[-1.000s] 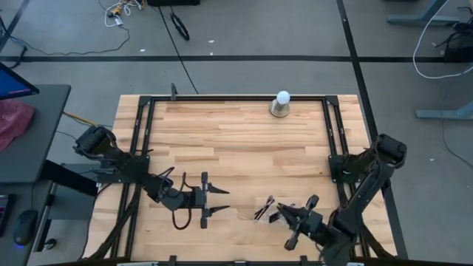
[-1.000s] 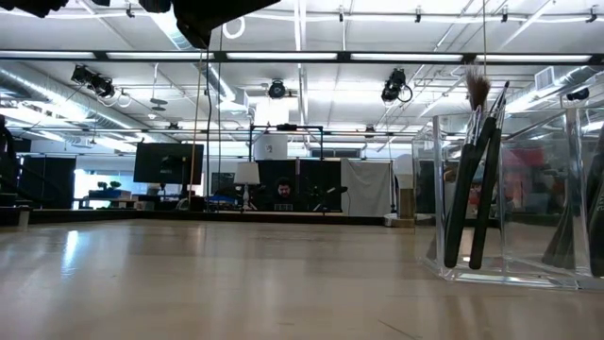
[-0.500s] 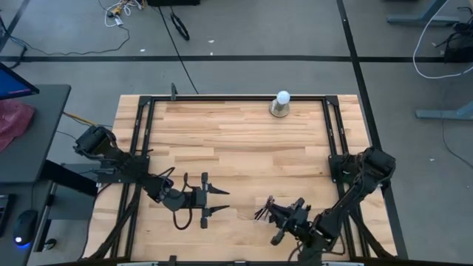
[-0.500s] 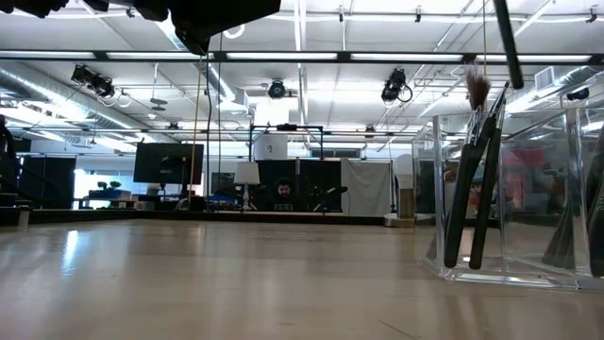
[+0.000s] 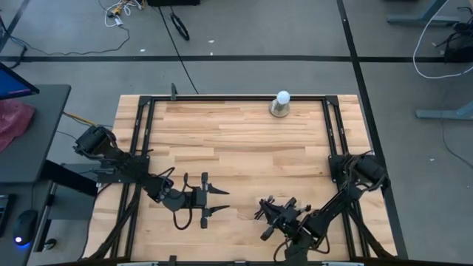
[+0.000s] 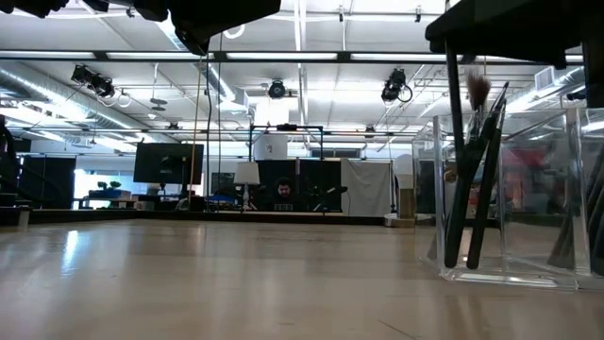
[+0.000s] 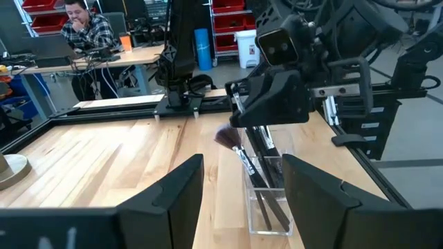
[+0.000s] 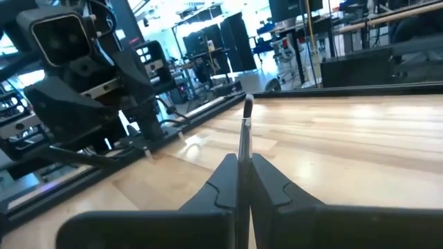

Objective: Put items in baskets/containers
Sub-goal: Put the eyeshadow brush into the left section of the transparent organizer, then return to Home Position

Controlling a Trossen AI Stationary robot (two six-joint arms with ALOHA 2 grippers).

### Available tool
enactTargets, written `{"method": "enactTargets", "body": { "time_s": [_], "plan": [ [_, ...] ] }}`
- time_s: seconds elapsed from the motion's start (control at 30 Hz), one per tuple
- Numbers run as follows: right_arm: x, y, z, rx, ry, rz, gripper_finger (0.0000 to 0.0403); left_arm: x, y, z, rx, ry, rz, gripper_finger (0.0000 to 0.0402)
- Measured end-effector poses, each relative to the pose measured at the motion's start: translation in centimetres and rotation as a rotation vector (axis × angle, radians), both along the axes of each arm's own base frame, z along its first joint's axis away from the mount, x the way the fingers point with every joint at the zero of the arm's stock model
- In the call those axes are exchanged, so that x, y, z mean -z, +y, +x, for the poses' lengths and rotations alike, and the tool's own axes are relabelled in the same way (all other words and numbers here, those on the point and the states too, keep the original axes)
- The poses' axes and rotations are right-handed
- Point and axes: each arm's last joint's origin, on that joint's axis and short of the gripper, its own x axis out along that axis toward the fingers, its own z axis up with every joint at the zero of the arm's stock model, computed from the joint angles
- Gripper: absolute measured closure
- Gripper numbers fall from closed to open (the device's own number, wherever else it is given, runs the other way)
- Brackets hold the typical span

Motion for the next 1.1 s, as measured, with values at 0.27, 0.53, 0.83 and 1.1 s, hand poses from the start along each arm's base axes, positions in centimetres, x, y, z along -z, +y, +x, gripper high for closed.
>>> {"method": "enactTargets", "body": {
  "time_s": [0.27, 0.53, 0.83, 1.1],
  "plan": [
    [0.0, 0.0, 0.2, -0.03, 0.023, 0.013, 0.0355, 0.0, 0.0, 0.0, 0.0, 0.0, -0.002, 0.0204],
    [-0.4, 0.1, 0.3, -0.051, 0.056, -0.01, 0.0293, 0.0, 0.0, 0.0, 0.0, -0.001, -0.005, 0.0204],
    [-7.5, 0.1, -0.5, -0.207, 0.153, -0.121, 0.0263, 0.0, 0.0, 0.0, -0.001, -0.001, -0.006, 0.0204],
    [-11.5, -4.0, 3.5, -0.6, 0.322, -0.059, 0.0389, 0.0, 0.2, 0.1, -0.007, -0.005, -0.009, 0.0204]
  ]
}}
